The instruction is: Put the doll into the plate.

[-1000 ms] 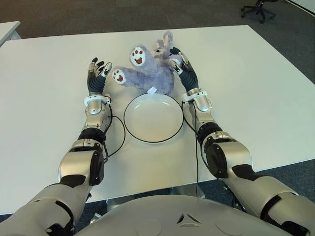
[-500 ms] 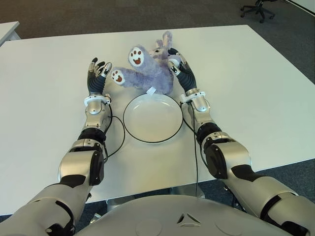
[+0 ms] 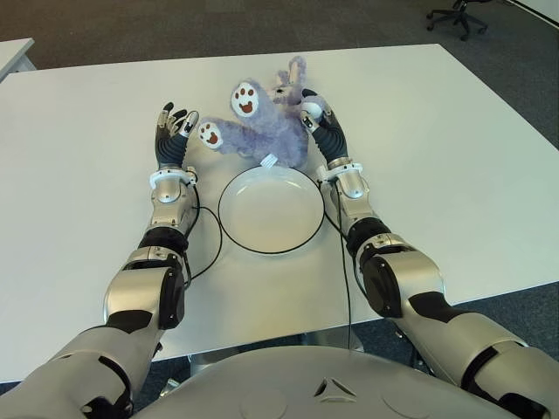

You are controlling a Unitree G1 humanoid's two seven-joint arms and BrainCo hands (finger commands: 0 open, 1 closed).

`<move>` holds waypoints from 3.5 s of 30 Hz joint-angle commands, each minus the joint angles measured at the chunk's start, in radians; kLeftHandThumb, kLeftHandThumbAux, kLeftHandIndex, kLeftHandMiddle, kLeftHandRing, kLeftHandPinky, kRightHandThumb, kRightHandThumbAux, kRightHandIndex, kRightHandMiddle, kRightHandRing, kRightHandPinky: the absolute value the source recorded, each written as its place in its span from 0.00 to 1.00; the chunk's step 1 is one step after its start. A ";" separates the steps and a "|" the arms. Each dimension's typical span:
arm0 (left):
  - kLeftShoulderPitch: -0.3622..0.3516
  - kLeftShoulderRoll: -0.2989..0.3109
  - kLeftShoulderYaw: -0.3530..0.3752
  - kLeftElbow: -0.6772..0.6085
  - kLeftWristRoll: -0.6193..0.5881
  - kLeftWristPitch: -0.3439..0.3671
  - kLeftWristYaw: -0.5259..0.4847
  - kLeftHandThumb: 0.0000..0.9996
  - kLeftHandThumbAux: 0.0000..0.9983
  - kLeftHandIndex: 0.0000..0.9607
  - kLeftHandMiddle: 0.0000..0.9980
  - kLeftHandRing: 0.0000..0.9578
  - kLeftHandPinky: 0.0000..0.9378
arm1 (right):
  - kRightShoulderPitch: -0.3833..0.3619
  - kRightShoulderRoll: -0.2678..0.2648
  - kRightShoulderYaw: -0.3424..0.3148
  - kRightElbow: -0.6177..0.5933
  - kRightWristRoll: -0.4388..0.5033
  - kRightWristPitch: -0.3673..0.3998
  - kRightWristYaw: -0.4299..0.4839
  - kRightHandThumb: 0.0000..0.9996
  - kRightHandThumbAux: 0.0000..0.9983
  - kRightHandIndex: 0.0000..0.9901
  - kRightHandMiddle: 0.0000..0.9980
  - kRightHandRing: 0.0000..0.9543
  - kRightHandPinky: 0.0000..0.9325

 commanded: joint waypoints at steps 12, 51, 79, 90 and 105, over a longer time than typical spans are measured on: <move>0.092 -0.049 0.003 0.069 -0.010 0.054 -0.008 0.00 0.47 0.09 0.20 0.18 0.07 | 0.061 0.023 0.013 0.061 -0.009 0.133 -0.039 0.78 0.51 0.22 0.24 0.25 0.30; 0.088 -0.047 0.001 0.070 -0.013 0.056 -0.010 0.00 0.47 0.09 0.17 0.15 0.08 | 0.047 0.018 0.008 0.076 -0.024 0.170 -0.133 1.00 0.66 0.39 0.48 0.52 0.50; 0.089 -0.045 -0.004 0.076 -0.012 0.051 -0.023 0.00 0.47 0.08 0.17 0.15 0.07 | 0.021 0.034 -0.064 0.058 0.056 0.190 -0.107 1.00 0.67 0.39 0.42 0.51 0.59; 0.079 -0.045 -0.010 0.094 -0.003 0.061 -0.010 0.00 0.46 0.07 0.18 0.16 0.08 | -0.012 0.041 -0.095 0.042 0.089 0.188 -0.105 1.00 0.67 0.42 0.42 0.53 0.60; 0.073 -0.048 -0.004 0.106 -0.005 0.053 -0.006 0.00 0.46 0.09 0.19 0.16 0.07 | -0.055 0.027 -0.106 0.014 0.096 0.159 -0.145 1.00 0.67 0.39 0.41 0.52 0.60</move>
